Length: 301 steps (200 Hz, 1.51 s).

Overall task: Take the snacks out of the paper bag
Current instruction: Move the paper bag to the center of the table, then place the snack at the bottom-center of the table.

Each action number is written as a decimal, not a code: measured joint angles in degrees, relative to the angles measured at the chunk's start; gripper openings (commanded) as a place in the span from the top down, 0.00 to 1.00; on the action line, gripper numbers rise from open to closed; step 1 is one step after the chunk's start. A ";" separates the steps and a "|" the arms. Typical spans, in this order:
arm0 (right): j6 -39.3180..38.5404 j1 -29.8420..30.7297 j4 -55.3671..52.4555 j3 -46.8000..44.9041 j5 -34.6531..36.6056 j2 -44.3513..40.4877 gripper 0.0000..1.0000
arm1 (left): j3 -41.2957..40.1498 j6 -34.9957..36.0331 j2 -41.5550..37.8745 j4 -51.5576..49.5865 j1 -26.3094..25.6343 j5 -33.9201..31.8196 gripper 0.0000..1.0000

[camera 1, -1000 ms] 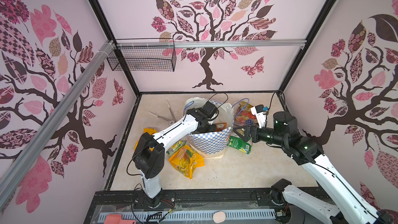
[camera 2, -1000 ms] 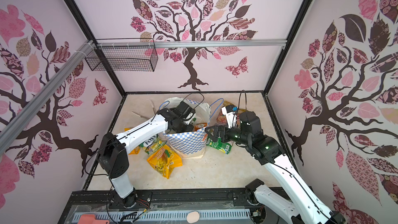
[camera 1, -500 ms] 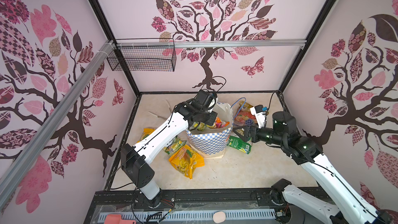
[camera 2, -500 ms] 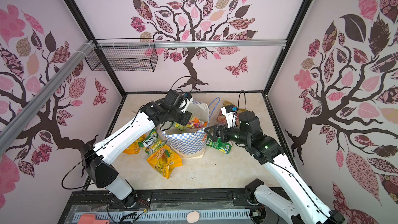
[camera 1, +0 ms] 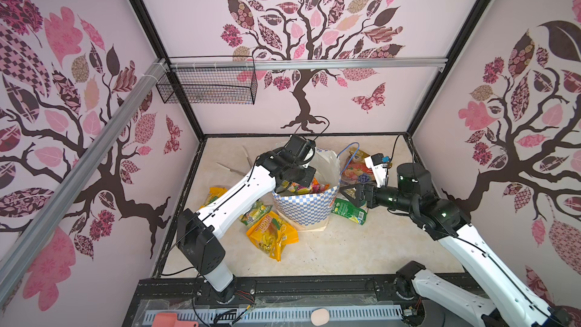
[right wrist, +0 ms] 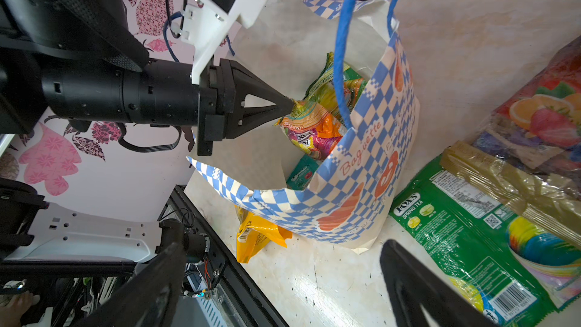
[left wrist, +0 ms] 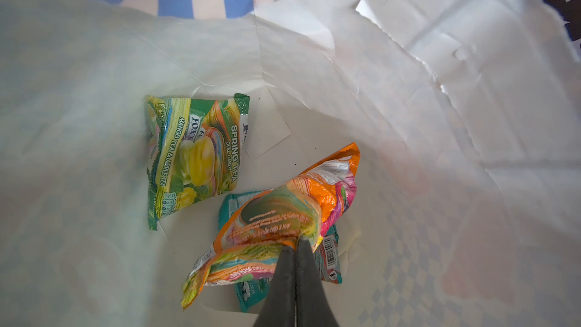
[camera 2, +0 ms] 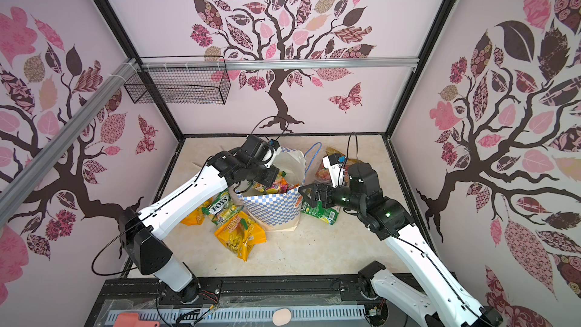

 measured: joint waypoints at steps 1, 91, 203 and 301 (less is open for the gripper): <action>0.00 0.00 0.00 0.00 0.00 0.00 0.00 | 0.02 0.07 0.00 0.00 0.00 0.00 1.00; 0.22 0.00 0.00 0.00 0.00 0.00 0.00 | 14.32 4.48 -0.33 -4.57 -2.23 -3.74 1.00; -0.50 0.00 0.74 -1.49 12.39 -3.78 0.00 | 34.27 7.13 -1.95 -9.20 -8.22 -2.19 1.00; -8.61 0.00 2.89 -1.53 44.81 -9.29 0.00 | 33.97 8.02 -4.33 -13.92 -27.63 -12.17 1.00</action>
